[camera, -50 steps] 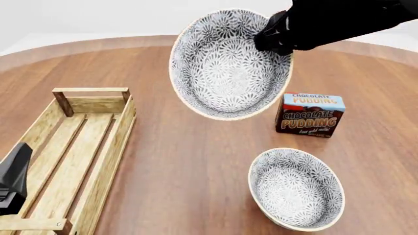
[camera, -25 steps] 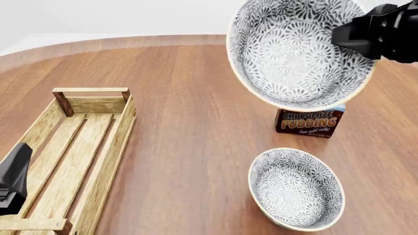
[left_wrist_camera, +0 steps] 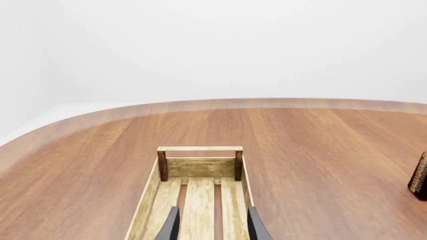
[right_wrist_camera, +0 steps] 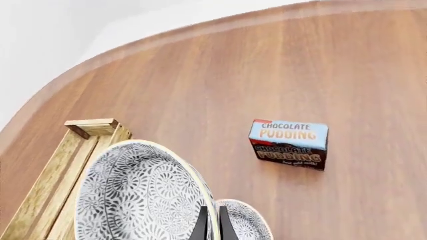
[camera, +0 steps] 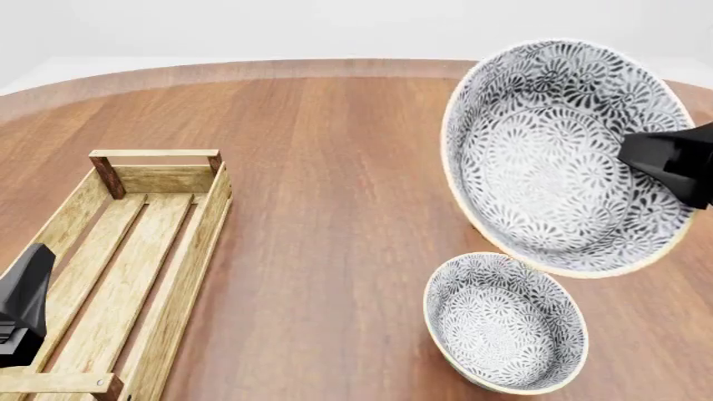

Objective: Stack the left bowl on the right bowl and place them in the tray.

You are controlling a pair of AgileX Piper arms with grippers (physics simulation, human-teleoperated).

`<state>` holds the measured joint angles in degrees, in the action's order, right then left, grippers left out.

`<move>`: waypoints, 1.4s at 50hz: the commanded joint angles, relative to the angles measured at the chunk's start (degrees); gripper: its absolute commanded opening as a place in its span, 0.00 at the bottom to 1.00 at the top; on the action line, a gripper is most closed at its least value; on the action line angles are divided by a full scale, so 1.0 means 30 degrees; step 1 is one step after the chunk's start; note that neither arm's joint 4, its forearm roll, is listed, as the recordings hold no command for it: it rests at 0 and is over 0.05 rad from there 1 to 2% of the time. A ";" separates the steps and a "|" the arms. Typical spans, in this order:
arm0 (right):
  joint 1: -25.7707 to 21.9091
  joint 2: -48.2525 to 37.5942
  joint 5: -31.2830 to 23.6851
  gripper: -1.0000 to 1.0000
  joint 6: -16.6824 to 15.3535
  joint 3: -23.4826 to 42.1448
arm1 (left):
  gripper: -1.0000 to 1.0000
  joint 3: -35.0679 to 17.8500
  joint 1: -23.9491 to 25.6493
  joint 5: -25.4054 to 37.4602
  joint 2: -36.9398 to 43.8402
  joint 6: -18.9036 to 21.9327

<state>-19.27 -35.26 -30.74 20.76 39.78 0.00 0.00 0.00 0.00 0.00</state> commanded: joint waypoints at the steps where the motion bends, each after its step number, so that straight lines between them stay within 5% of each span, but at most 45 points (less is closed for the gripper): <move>1: 0.0317 0.1715 0.0589 0.00 0.1140 -0.2299 | 1.00 0.0000 0.0000 0.0000 0.0000 0.0000; 70: 0.0597 -0.0081 0.7367 0.00 0.3198 -0.9091 | 1.00 0.0000 0.0000 0.0000 0.0000 0.0000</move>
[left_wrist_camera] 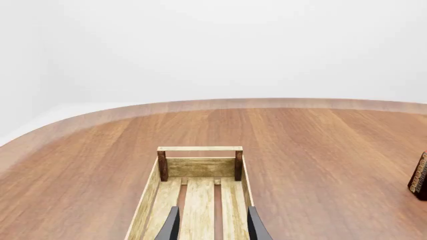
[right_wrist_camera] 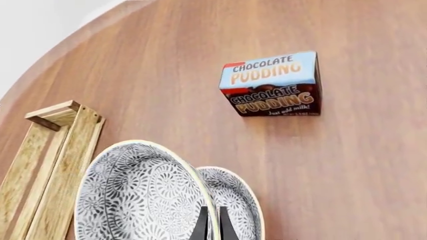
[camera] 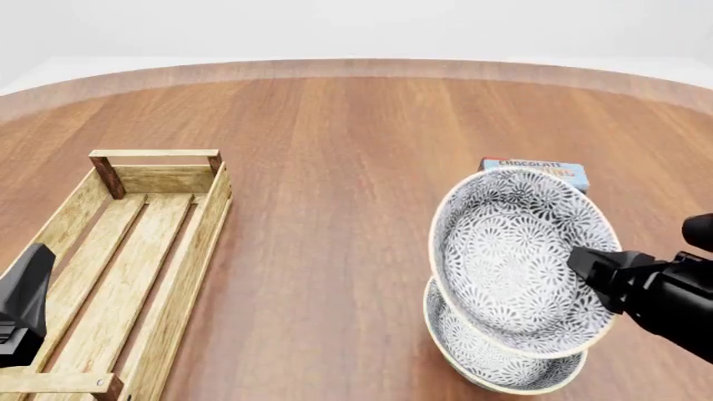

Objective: Stack the left bowl on the right bowl and place them in the tray.

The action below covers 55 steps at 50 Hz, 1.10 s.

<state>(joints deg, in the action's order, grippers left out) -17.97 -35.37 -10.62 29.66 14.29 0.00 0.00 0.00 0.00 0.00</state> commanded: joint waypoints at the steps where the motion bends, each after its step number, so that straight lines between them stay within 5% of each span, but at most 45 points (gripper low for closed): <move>1: 0.0173 -0.0042 0.0692 0.00 0.0232 -0.0642 | 1.00 0.0000 0.0000 0.0000 0.0000 0.0000; 55: 0.0533 -0.2522 0.4641 0.00 0.0590 -0.3158 | 1.00 0.0000 0.0000 0.0000 0.0000 0.0000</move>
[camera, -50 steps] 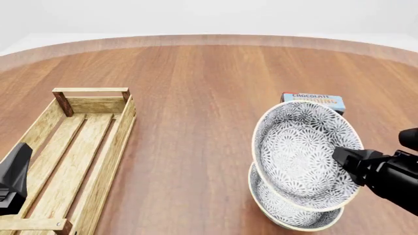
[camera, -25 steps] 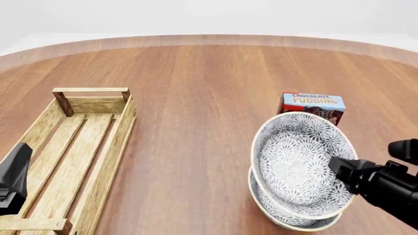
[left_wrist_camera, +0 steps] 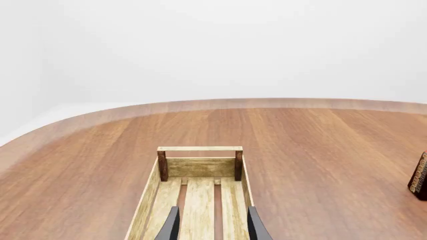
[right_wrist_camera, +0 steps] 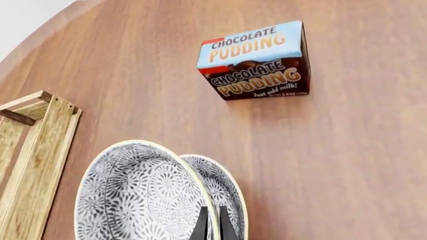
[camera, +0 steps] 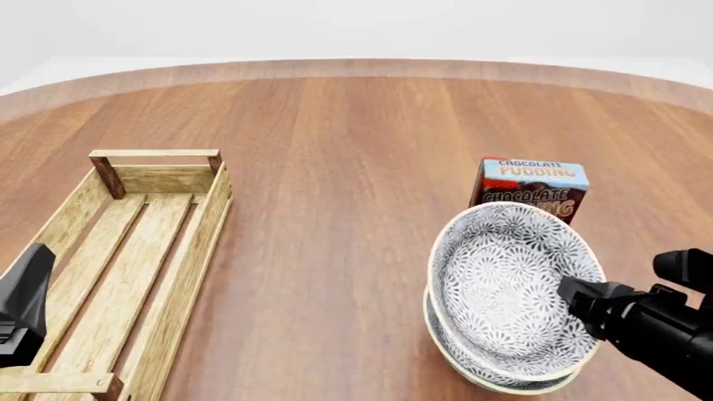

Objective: Stack the left bowl on the right bowl and place them in the tray.

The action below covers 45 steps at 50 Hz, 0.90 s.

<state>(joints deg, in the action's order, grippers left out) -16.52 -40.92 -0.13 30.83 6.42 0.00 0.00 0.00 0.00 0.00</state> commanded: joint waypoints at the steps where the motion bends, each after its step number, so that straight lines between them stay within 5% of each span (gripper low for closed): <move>1: 0.0069 -0.0773 0.1270 0.00 0.0205 -0.0585 | 1.00 0.0000 0.0000 0.0000 0.0000 0.0000; 9: 0.0320 -0.0802 0.1055 0.00 -0.0142 -0.0311 | 1.00 0.0000 0.0000 0.0000 0.0000 0.0000; 10: 0.0360 -0.0790 0.0969 1.00 -0.0245 -0.0239 | 1.00 0.0000 0.0000 0.0000 0.0000 0.0000; 38: 0.0352 0.0421 -0.1223 1.00 -0.0770 0.0808 | 1.00 0.0000 0.0000 0.0000 0.0000 0.0000; 45: 0.1536 0.0293 -0.4363 1.00 -0.3305 0.3170 | 1.00 0.0000 0.0000 0.0000 0.0000 0.0000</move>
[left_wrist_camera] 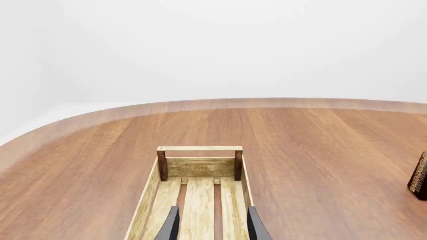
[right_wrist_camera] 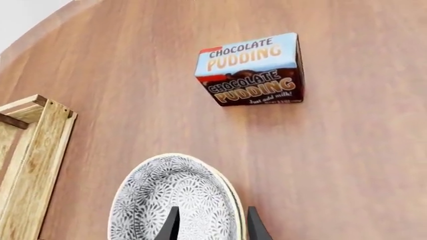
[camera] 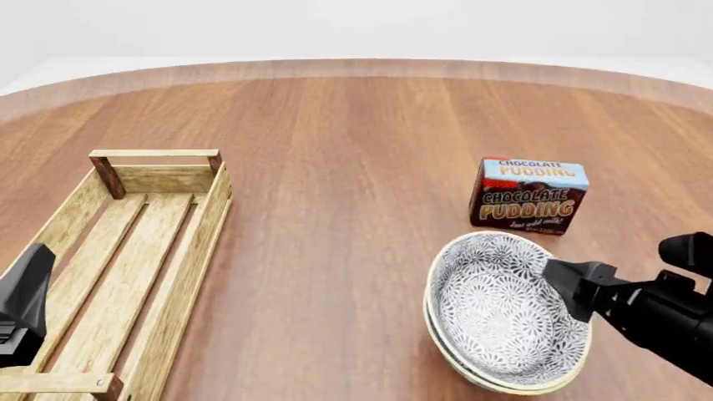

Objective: Stack the left bowl on the right bowl and place them in the tray.

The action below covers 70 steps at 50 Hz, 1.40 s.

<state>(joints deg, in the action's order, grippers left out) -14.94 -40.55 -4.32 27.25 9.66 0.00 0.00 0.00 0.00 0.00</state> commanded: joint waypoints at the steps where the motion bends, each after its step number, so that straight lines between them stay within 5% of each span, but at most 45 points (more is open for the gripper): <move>1: 0.1572 -0.0290 -0.3348 1.00 -0.3105 0.2653 | 1.00 0.0000 0.0000 0.0000 0.0000 0.0000; 11: 0.2586 -0.1306 -0.4731 1.00 -0.5271 0.3940 | 1.00 0.0000 0.0000 0.0000 0.0000 0.0000; 70: 0.0615 -0.7785 0.3684 1.00 -0.3864 -0.0619 | 1.00 0.0000 0.0000 0.0000 0.0000 0.0000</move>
<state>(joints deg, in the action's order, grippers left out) -12.25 -60.91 2.51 14.63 9.53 0.00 0.00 0.00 0.00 0.00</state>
